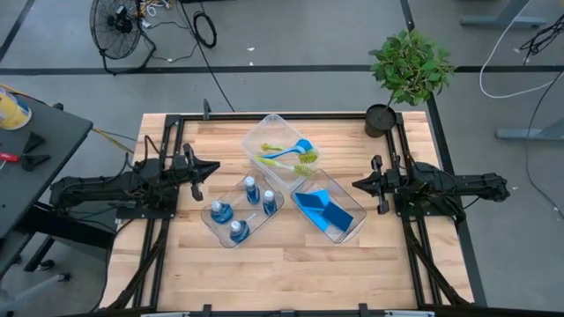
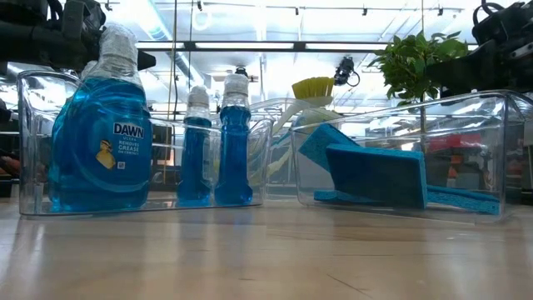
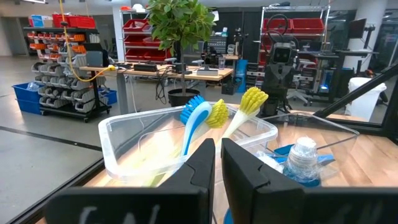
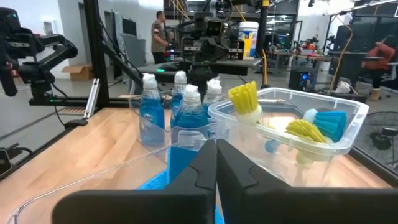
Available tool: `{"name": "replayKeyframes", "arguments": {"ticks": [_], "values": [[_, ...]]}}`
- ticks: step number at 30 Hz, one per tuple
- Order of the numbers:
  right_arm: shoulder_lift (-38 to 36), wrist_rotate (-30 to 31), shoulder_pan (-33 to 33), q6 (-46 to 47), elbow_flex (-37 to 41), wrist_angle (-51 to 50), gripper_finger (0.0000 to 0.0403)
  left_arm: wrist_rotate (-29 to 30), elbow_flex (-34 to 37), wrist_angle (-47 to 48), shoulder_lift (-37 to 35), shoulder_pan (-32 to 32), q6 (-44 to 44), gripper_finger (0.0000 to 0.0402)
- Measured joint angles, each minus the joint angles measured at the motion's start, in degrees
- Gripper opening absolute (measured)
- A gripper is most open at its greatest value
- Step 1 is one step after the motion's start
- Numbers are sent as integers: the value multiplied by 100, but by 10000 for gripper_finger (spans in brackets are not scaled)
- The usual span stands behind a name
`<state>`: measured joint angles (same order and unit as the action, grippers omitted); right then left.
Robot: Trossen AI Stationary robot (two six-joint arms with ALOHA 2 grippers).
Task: Pick & Place Kitchen Sink Supplies
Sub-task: Return to Home Position
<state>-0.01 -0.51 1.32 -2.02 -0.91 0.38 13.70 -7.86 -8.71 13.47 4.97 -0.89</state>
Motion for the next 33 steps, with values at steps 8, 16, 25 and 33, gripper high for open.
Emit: {"name": "replayKeyframes", "arguments": {"ticks": [8, 16, 25, 33], "values": [[0, 4, 0, 0, 0, 0, 24, -1, 0, 0, 0, -2, 1, 32], [0, 4, 0, 0, 0, 0, 25, 0, 0, 0, 0, 0, 0, 32], [0, 6, 0, -2, 0, 0, 25, -1, 0, 0, 0, 0, 0, 32], [0, 4, 0, -2, 0, 0, 25, -1, 0, 1, 0, -1, 2, 32]]}}
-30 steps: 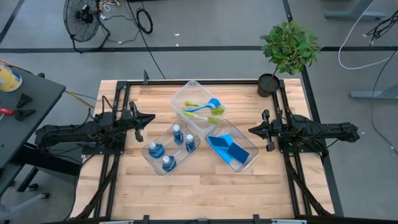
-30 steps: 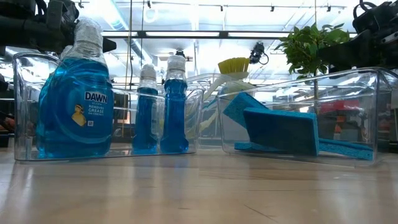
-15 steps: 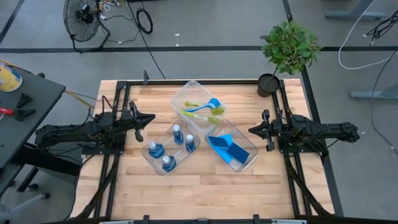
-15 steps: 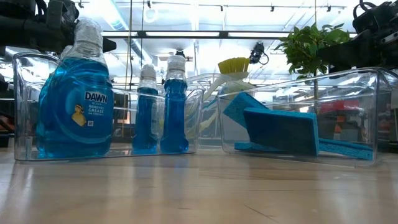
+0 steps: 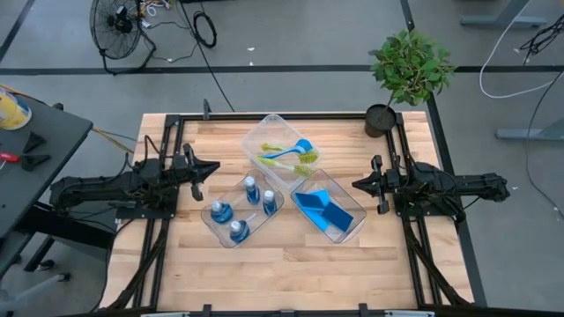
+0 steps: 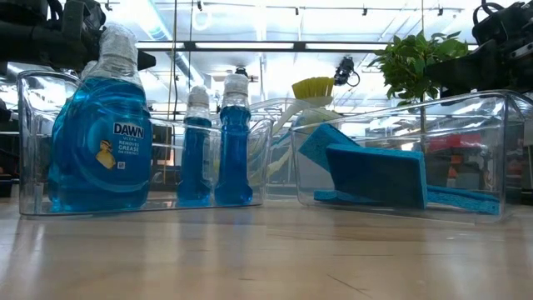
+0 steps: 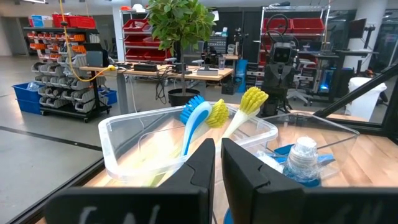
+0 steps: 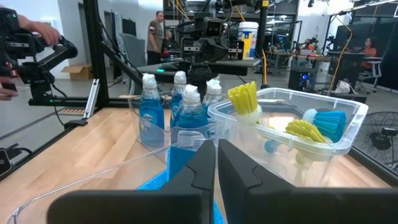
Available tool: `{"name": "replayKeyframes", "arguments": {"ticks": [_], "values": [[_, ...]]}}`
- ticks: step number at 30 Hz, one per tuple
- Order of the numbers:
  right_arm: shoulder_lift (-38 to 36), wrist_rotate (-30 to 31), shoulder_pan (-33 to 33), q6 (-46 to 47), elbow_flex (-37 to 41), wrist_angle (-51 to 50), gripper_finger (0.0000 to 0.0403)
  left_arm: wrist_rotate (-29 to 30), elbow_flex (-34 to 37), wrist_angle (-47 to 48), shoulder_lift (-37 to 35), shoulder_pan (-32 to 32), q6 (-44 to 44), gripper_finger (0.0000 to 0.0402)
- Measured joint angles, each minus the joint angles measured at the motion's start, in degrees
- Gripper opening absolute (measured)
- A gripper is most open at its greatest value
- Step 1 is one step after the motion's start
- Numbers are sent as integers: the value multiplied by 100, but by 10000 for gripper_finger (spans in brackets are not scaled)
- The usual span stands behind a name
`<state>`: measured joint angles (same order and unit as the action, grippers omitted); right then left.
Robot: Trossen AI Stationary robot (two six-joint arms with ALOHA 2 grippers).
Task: Pick & Place Kitchen Sink Supplies
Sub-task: Return to Home Position
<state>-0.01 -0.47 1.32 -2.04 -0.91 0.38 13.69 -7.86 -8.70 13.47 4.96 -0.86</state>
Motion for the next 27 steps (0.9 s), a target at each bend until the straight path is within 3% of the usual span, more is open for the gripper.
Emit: {"name": "replayKeyframes", "arguments": {"ticks": [7, 15, 27], "values": [[0, 2, 2, 0, 0, 0, 25, 53, 0, -37, -10, 0, 2, 32], [0, 2, 2, -2, 0, 2, 25, 105, -2, -85, -517, -36, -476, 32], [0, 2, 2, -2, 0, 0, 25, -343, 26, 268, -1068, -33, -489, 32]]}}
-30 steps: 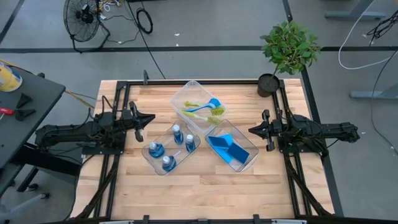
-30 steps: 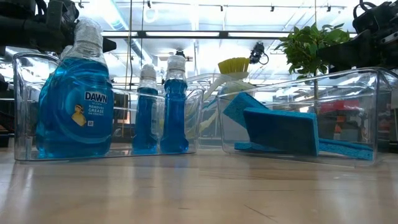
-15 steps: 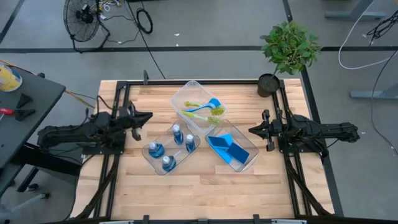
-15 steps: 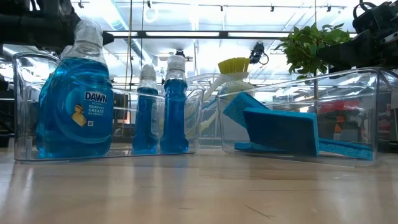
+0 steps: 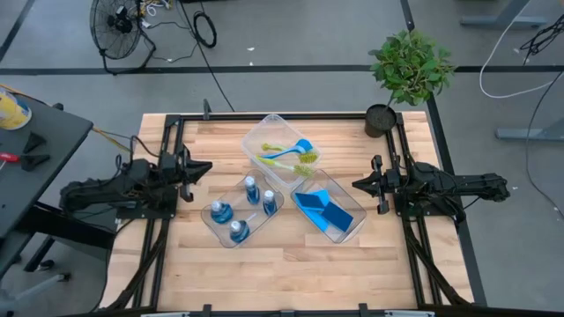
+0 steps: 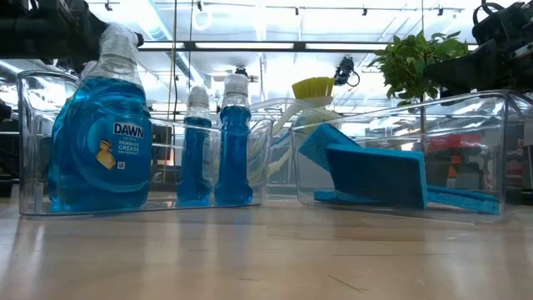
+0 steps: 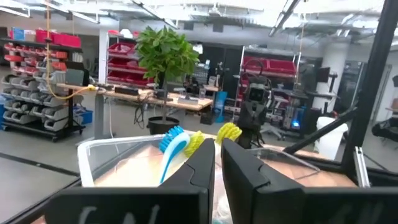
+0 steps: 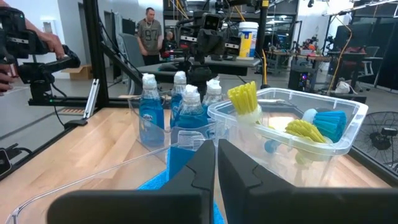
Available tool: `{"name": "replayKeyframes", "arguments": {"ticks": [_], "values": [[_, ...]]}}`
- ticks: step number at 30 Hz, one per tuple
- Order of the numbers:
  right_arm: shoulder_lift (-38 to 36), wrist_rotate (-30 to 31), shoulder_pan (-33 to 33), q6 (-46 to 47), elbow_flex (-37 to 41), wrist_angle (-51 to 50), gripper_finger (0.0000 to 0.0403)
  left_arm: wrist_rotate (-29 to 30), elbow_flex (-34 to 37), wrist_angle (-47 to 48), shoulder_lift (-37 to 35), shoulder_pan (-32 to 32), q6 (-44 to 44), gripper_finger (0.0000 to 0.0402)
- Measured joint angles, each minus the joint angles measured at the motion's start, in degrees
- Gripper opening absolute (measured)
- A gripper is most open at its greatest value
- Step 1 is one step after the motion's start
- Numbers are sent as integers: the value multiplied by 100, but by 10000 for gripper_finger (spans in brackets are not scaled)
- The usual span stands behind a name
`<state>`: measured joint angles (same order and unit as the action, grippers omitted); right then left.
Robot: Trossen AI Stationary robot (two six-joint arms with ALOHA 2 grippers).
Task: Pick & Place Kitchen Sink Supplies
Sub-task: Return to Home Position
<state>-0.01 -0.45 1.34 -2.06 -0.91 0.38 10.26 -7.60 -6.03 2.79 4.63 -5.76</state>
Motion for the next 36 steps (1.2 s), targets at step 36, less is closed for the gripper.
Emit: {"name": "replayKeyframes", "arguments": {"ticks": [36], "values": [[0, 1, 0, 0, 0, 2, 25, -875, 711, 67, -269, -324, -259, 32]]}}
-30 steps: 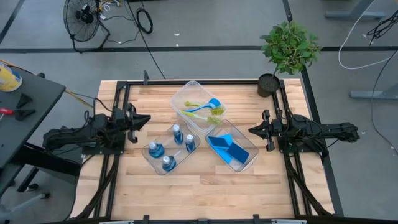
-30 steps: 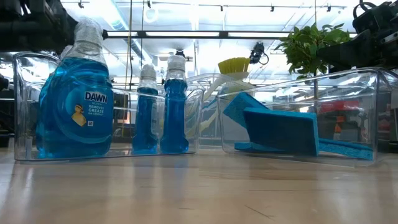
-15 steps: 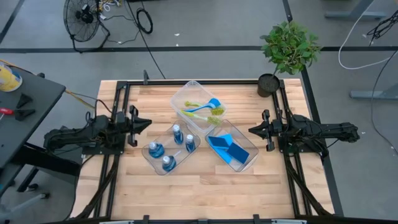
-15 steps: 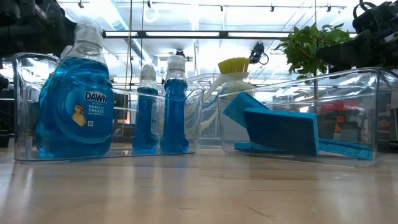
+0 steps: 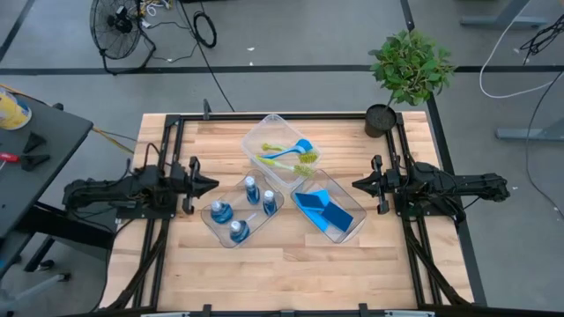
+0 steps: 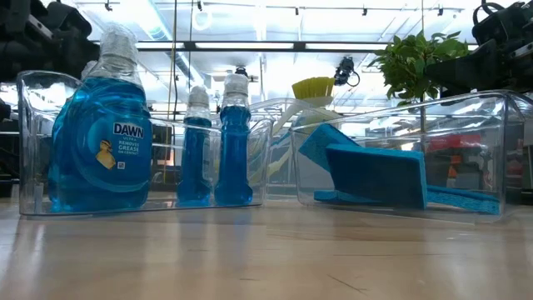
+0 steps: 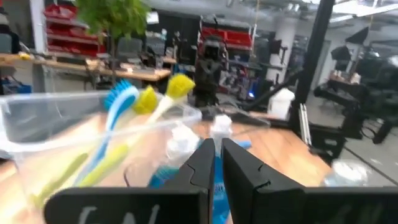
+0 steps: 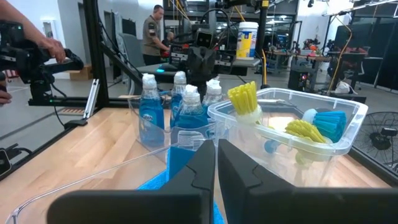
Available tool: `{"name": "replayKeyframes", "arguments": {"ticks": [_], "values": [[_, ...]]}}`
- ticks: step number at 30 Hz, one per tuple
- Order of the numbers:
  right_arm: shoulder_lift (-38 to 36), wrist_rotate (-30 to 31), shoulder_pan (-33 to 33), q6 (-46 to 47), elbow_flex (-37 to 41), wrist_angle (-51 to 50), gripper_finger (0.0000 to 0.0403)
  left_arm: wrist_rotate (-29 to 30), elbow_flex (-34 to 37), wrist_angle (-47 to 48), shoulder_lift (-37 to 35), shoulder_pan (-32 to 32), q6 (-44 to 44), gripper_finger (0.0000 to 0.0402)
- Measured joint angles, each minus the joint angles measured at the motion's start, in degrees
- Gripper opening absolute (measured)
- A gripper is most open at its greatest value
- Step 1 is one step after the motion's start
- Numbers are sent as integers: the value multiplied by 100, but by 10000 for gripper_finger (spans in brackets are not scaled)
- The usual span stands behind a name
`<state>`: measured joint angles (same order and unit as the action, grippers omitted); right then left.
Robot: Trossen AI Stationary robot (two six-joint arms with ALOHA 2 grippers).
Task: Pick & Place Kitchen Sink Supplies
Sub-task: Return to Home Position
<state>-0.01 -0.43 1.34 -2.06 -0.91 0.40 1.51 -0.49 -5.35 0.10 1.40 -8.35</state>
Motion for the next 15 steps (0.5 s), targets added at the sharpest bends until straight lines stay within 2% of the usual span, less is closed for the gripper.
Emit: {"name": "replayKeyframes", "arguments": {"ticks": [15], "values": [[0, 1, 0, 1, 0, -2, 25, -128, 0, 418, -2, -130, -146, 32]]}}
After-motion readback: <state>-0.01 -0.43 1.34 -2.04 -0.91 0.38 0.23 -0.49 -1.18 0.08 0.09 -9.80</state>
